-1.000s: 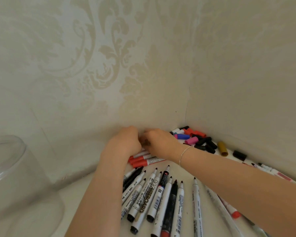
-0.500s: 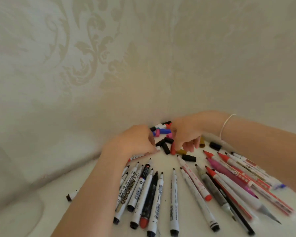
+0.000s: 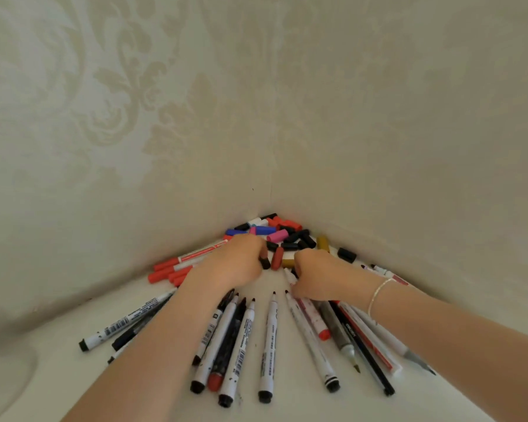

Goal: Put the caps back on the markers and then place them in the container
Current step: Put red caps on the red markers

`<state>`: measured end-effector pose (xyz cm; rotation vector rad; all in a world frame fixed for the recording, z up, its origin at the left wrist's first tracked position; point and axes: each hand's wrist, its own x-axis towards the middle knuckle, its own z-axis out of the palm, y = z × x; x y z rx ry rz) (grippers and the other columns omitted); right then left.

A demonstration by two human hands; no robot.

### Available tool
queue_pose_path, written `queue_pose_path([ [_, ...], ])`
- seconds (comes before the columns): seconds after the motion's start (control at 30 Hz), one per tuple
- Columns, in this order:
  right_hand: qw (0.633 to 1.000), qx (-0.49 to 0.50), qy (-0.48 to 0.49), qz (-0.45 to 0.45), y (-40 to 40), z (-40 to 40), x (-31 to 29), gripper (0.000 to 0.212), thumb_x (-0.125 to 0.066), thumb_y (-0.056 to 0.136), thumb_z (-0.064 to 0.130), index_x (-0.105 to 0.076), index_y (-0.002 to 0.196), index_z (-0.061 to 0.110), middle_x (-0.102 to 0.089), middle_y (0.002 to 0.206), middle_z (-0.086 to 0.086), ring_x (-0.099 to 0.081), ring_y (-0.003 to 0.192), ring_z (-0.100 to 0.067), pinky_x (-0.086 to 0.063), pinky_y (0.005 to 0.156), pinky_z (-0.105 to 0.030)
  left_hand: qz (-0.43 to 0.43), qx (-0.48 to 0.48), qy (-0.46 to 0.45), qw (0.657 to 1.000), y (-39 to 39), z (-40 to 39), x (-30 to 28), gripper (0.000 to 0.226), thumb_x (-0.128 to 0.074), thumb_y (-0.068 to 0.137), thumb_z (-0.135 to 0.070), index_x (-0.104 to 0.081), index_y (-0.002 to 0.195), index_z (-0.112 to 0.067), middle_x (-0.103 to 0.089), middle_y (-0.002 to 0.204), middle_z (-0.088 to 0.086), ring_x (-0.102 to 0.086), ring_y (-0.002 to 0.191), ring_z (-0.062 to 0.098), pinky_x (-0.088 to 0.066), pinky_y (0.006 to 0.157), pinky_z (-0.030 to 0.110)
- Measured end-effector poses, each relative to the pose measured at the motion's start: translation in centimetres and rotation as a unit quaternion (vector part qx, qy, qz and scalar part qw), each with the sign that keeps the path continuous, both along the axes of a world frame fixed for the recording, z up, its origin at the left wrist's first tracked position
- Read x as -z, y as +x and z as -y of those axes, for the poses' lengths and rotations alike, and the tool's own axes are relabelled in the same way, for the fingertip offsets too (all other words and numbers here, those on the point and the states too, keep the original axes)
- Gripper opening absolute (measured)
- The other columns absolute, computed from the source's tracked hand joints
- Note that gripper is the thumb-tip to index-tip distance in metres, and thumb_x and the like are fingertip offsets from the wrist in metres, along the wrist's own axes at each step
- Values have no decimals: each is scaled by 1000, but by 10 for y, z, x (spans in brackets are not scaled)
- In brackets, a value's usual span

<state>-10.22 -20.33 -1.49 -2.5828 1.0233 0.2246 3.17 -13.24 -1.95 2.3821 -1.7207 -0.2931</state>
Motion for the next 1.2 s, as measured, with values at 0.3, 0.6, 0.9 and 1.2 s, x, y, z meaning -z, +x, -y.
queue_pose_path([
  [0.3, 966, 77, 193, 154, -13, 27, -33, 31, -74, 79, 12, -44, 73, 14, -68, 67, -5, -67, 65, -16, -48, 53, -20, -69, -78, -40, 994, 36, -10, -5, 30, -52, 94, -13, -61, 123, -17, -59, 126, 4, -56, 112, 19, -40, 91, 24],
  [0.6, 999, -13, -37, 19, -9, 15, -28, 19, -66, 80, 12, -49, 70, 10, -53, 66, -5, -47, 59, -17, -34, 49, -22, -111, -14, -26, 993, 17, -4, -2, 22, -56, 93, -16, -66, 112, -20, -64, 113, -2, -60, 104, 13, -43, 86, 20],
  [0.9, 992, 1, 49, -120, -47, 11, -27, 14, -67, 81, 11, -55, 76, 8, -62, 64, -5, -54, 50, -12, -44, 45, -18, -119, 19, -8, 993, 3, 0, 0, 14, -62, 91, -26, -69, 103, -24, -65, 105, -11, -59, 98, 6, -46, 89, 21],
  [1.2, 989, -24, -89, -114, -43, 0, -9, 23, -57, 85, 16, -37, 72, 16, -43, 71, 0, -41, 59, -12, -33, 50, -23, -75, -28, -39, 996, 21, -2, 8, 46, -57, 93, -20, -48, 138, -26, -58, 126, 3, -57, 108, 20, -42, 89, 25],
])
